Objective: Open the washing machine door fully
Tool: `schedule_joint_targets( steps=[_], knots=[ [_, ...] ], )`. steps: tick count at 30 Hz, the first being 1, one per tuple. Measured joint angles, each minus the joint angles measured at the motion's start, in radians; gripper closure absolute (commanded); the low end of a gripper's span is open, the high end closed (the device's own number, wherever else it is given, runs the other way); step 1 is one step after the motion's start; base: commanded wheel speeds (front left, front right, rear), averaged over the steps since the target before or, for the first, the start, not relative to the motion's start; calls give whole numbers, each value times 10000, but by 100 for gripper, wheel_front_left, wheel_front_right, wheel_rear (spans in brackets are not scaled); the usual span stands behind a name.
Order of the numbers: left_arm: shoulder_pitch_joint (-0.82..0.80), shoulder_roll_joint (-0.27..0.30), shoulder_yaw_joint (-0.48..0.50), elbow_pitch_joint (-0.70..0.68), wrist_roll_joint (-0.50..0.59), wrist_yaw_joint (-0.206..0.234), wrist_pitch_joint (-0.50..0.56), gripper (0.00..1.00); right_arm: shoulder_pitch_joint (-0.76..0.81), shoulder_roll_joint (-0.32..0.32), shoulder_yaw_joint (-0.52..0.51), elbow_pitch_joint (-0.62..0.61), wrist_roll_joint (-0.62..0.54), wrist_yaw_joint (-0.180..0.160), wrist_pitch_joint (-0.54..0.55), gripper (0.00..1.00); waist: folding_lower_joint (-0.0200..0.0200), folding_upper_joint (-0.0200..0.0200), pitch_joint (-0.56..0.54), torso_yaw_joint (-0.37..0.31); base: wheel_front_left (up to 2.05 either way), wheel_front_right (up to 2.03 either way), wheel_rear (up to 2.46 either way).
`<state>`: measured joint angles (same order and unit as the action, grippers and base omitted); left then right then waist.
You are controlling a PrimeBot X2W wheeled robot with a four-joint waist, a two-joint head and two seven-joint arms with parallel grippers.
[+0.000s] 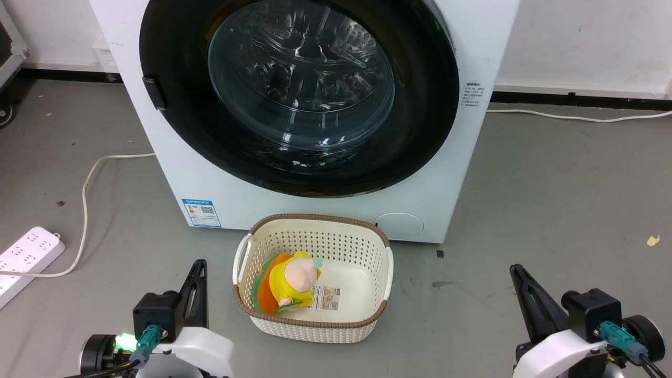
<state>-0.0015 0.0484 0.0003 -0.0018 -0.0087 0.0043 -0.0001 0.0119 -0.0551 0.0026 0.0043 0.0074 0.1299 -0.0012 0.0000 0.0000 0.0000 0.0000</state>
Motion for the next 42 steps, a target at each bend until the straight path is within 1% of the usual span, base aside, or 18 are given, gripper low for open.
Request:
schedule_joint_targets(
  steps=[24, 25, 42],
  knots=[
    [0, 0, 0, 0, 0, 0, 0, 100, 0, 0, -4, 0, 0, 0, 0, 100, 0, 0, 0, 0, 0, 0, 0],
    [0, 0, 0, 0, -2, 2, 0, 0, 2, -2, 2, 2, 0, 0, -2, 0, 0, 0, 0, 0, 0, 0, 0],
    [0, -2, -194, 38, -48, 25, -196, 0, 5, -4, -46, -4, 173, 0, -198, 0, 0, 0, 93, 22, 0, 0, 0]
  ],
)
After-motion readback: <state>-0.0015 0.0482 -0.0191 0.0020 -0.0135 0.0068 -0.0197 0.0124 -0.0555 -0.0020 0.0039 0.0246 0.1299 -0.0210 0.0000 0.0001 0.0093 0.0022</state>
